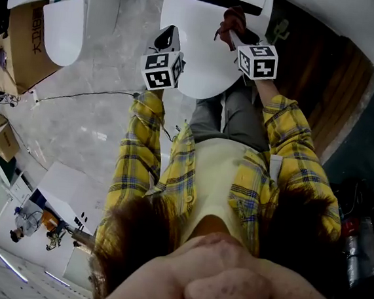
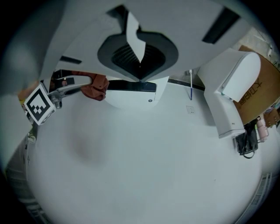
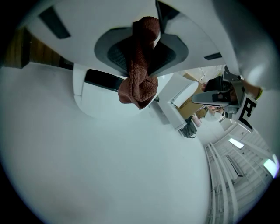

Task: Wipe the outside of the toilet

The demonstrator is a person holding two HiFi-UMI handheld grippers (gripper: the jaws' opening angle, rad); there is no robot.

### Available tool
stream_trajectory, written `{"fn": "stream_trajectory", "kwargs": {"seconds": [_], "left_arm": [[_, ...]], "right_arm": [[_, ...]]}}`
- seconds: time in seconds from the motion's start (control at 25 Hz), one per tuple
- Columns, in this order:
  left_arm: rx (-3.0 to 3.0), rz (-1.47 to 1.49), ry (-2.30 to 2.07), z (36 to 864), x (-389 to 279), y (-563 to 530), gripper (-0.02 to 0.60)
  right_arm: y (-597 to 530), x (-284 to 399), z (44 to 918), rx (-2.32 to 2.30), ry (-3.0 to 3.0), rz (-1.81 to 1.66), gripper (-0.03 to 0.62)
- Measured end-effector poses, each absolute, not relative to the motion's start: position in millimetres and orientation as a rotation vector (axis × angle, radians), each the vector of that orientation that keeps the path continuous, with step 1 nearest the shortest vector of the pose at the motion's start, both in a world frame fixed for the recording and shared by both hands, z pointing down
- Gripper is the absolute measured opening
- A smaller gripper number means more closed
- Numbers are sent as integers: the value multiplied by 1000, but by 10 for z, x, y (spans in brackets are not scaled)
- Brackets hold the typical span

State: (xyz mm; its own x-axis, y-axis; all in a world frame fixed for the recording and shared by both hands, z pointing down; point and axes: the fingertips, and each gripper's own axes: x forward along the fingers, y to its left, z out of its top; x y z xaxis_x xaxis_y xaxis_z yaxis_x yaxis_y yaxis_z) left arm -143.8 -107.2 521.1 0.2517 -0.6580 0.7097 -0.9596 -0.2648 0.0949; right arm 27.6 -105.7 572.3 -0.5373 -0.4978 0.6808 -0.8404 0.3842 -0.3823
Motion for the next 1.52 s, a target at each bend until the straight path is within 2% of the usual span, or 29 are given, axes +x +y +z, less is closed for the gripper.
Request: {"fn": "stream_trajectory", "kwargs": {"seconds": [0.48,0.72,0.92,1.16,1.52], "left_arm": [[1885,741,-1578,5317,-1970,-751,8],[1838,740,-1598,5386,-2141,-569,8],[1811,755,-1600,5452,-2212,-460,8],[1815,762,-1595,5491,-2209,-449,8],[1848,790,-1548,5581,-2122,-504,8]], "right_arm": [[-996,-1011,5689,874,-2357,955,120],[-1038,-1530,5803,776,-2393,908,120],[-1105,-1845,5954,717,-2387,995,120],[-1218,-1904,6234,730,-2285,1023,120],[-1102,-1391,6599,834,-2100,1085,120]]}}
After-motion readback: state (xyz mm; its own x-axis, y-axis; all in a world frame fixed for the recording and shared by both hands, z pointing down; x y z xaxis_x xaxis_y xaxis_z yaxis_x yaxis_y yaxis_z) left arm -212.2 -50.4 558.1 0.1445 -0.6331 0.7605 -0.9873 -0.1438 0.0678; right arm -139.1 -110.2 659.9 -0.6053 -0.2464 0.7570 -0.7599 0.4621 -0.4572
